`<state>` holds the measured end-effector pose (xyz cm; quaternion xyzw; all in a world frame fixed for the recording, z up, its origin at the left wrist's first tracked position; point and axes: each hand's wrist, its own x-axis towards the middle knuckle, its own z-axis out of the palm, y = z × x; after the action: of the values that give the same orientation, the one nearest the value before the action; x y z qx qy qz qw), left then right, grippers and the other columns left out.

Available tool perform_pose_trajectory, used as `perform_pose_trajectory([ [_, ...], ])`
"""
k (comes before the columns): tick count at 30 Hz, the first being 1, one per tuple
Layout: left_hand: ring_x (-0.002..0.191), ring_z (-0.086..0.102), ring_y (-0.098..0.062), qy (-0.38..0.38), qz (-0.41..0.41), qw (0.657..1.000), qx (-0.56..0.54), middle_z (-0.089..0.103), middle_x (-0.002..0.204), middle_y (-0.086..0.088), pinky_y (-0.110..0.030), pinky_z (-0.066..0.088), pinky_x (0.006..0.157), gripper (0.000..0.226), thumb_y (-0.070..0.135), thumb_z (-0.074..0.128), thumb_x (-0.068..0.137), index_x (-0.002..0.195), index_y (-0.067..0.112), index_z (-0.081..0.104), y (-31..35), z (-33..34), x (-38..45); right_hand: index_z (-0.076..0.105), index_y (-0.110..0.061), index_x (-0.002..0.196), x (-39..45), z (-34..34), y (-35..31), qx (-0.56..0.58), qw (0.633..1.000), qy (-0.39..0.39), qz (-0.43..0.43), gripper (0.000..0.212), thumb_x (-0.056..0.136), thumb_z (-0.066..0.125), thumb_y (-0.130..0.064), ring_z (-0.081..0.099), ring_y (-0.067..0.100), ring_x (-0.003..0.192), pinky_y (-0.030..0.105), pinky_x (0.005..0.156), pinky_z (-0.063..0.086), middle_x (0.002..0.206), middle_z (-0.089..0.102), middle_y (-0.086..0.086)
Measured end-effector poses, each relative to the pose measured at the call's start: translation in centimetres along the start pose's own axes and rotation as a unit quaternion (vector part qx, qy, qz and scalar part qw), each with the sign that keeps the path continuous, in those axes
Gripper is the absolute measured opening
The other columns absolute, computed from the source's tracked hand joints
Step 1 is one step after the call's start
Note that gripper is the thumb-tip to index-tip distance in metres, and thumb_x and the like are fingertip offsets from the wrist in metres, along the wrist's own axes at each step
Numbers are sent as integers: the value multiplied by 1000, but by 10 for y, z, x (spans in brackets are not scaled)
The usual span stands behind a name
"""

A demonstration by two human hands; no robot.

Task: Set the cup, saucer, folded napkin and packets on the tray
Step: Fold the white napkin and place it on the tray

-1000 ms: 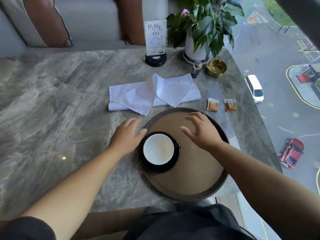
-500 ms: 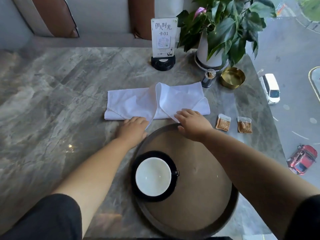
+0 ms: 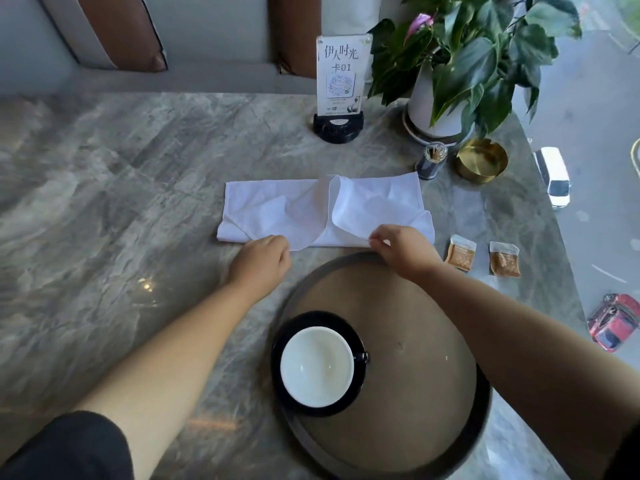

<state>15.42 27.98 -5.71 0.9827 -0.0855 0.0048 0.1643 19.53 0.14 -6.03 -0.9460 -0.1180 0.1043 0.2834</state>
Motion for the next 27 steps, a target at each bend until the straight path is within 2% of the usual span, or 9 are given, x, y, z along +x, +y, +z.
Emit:
perform_pose_trajectory([
  [4,74,59,-42,97,-111,983,-107,66,83,-21,-42,47,61,16,20,44,90,88,9,54,-12,-31,-16,60,-15,91,-22,-26,4,64,994,83,26,9,93,56,-23,58,16,78,31,68,43,84,64,-5],
  [7,75,56,-37,155,-166,959,-171,61,79,-16,-37,38,63,22,29,36,87,87,12,51,-23,-58,-40,57,-23,86,-53,-49,17,100,986,108,72,10,93,54,-29,56,8,69,25,61,38,76,61,-11],
  [10,81,55,-31,209,-213,934,-194,57,85,-7,-35,36,69,24,29,34,89,92,12,50,-40,-79,-65,58,-22,81,-85,-70,32,175,973,119,94,16,95,53,-23,55,7,67,23,66,43,74,62,-3],
  [13,82,53,-25,191,-205,942,-186,58,89,-6,-35,37,71,26,36,33,90,95,17,51,-53,-91,-85,59,-21,76,-105,-86,38,232,962,107,92,22,97,52,-16,49,5,62,22,62,41,66,57,-6],
  [17,81,50,-20,144,-194,951,-192,57,90,1,-33,35,71,23,40,32,89,94,25,48,-62,-89,-75,60,-23,79,-87,-90,38,189,970,99,114,19,96,53,-25,54,13,63,33,62,43,70,61,1],
  [23,74,50,-30,130,-228,951,-162,56,82,-5,-37,36,64,16,26,34,95,83,24,44,-82,-65,22,60,-21,91,7,-81,44,116,969,143,162,15,94,50,-31,58,18,70,33,63,46,81,64,1],
  [27,80,54,-35,129,-226,959,-112,61,87,-17,-38,37,66,18,20,37,96,88,13,52,-96,-50,77,59,-17,92,58,-72,53,73,965,165,192,17,94,49,-30,58,27,76,31,64,41,85,64,7],
])
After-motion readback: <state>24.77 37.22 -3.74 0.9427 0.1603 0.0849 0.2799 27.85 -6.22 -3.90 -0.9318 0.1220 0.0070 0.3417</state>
